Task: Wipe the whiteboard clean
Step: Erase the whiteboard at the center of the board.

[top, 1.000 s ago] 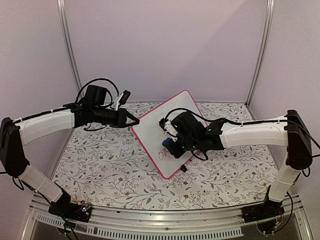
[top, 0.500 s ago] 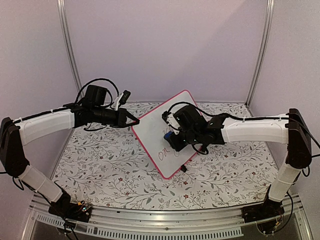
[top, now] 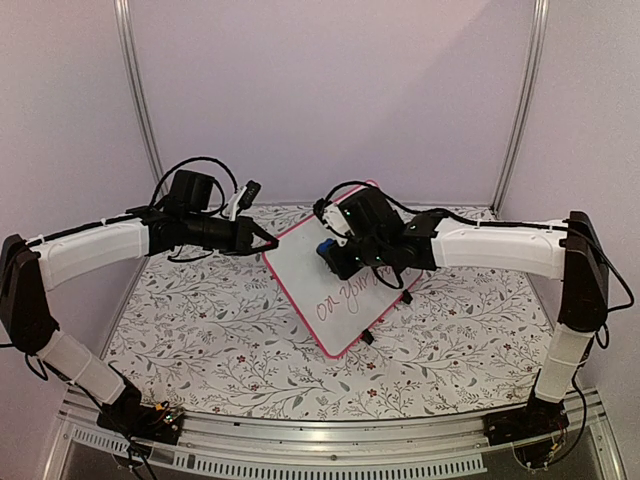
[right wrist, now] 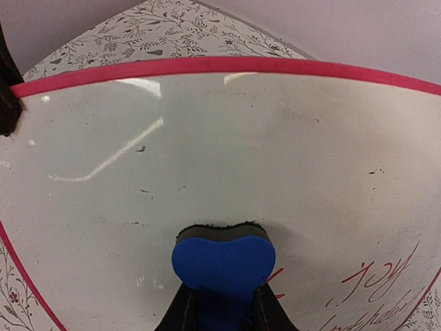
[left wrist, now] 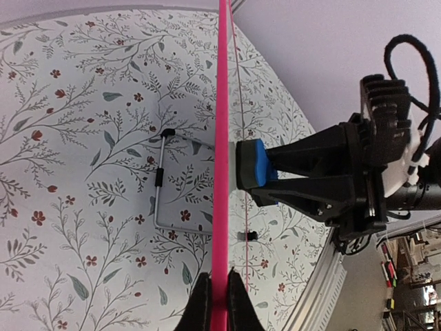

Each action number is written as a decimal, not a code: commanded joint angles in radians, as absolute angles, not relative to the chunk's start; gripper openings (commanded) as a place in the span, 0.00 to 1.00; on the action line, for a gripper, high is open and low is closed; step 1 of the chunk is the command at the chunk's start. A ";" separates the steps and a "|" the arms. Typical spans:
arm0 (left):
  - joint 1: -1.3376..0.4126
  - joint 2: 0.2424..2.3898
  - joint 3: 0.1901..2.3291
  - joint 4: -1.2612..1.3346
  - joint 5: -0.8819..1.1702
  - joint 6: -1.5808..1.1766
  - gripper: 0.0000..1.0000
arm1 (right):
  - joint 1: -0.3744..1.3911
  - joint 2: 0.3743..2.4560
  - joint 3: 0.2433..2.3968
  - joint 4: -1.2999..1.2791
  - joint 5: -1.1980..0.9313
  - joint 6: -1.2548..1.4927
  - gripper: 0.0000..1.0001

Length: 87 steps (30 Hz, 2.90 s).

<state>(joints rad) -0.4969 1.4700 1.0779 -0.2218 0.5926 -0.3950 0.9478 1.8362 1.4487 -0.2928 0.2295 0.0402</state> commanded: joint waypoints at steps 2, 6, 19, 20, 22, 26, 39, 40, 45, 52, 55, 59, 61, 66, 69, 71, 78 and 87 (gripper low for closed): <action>-0.505 1.453 1.071 -0.200 0.629 -0.360 0.00 | 0.941 1.874 1.449 -0.290 0.212 0.033 0.00; -0.505 1.454 1.071 -0.200 0.630 -0.360 0.00 | 0.941 1.859 1.395 -0.290 0.199 0.049 0.00; -0.505 1.454 1.071 -0.201 0.630 -0.359 0.00 | 0.941 1.805 1.258 -0.287 0.157 0.098 0.00; -0.504 1.452 1.071 -0.200 0.630 -0.359 0.00 | 0.941 1.804 1.252 -0.290 0.155 0.100 0.00; -0.504 1.452 1.071 -0.201 0.629 -0.360 0.00 | 0.941 1.801 1.237 -0.291 0.152 0.107 0.00; -0.504 1.450 1.070 -0.200 0.628 -0.359 0.00 | 0.941 1.786 1.204 -0.287 0.150 0.119 0.00; -0.504 1.445 1.069 -0.200 0.624 -0.358 0.00 | 0.943 1.754 1.161 -0.307 0.133 0.140 0.00; -0.505 1.445 1.069 -0.200 0.624 -0.358 0.00 | 0.944 1.753 1.159 -0.308 0.133 0.141 0.00; -0.504 1.445 1.069 -0.199 0.624 -0.359 0.00 | 0.944 1.746 1.178 -0.311 0.153 0.134 0.00; -0.504 1.443 1.069 -0.200 0.623 -0.357 0.00 | 0.935 1.737 1.285 -0.329 0.229 0.084 0.00; -0.505 1.442 1.069 -0.201 0.624 -0.357 0.00 | 0.917 1.736 1.338 -0.339 0.246 0.056 0.00; -0.504 1.444 1.069 -0.201 0.618 -0.356 0.00 | 0.877 1.747 1.399 -0.345 0.237 0.040 0.00; -0.504 1.449 1.070 -0.203 0.627 -0.358 0.00 | 0.863 1.758 1.422 -0.342 0.222 0.033 0.00; -0.503 1.444 1.070 -0.203 0.623 -0.357 0.00 | 0.853 1.799 1.472 -0.346 0.199 0.019 0.00; -0.502 1.450 1.071 -0.204 0.627 -0.357 0.00 | 0.852 1.822 1.476 -0.340 0.186 0.018 0.00; -0.503 1.450 1.071 -0.204 0.629 -0.357 0.00 | 0.852 1.832 1.473 -0.337 0.175 0.024 0.00; -0.502 1.451 1.072 -0.203 0.630 -0.357 0.00 | 0.851 1.841 1.435 -0.329 0.126 0.045 0.00; -0.502 1.450 1.072 -0.203 0.633 -0.358 0.00 | 0.852 1.824 1.346 -0.317 0.079 0.084 0.00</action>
<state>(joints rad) -0.4946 1.4696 1.0775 -0.2256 0.5919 -0.3981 0.8490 1.8202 1.4097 -0.2790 0.1383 0.0586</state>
